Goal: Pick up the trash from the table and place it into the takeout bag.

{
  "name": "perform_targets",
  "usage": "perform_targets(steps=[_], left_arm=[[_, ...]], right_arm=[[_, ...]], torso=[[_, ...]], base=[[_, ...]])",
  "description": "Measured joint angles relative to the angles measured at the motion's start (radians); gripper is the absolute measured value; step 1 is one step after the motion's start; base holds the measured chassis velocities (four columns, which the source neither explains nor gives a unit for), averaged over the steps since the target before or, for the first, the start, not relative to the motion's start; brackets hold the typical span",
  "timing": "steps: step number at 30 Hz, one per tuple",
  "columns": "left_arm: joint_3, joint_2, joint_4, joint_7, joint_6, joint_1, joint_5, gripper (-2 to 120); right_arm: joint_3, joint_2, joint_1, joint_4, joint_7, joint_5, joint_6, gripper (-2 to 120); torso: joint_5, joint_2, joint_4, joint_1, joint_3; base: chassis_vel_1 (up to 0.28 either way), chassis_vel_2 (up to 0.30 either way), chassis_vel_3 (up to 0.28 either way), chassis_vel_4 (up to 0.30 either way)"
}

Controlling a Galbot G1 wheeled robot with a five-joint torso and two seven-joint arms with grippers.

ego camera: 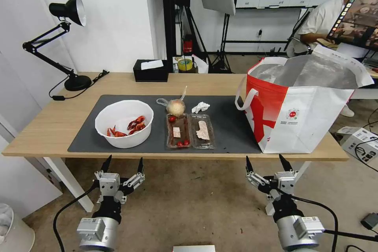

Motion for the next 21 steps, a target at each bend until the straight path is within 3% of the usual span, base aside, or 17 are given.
perform_targets(steps=[21], left_arm=[[0.0, 0.0, 0.0, 0.0, 0.0, 0.0, 0.0, 100]], right_arm=[[0.0, 0.0, 0.0, 0.0, 0.0, 0.0, 0.0, 100]], torso=[[0.0, 0.0, 0.0, 0.0, 0.0]], base=[[0.0, 0.0, 0.0, 0.0]])
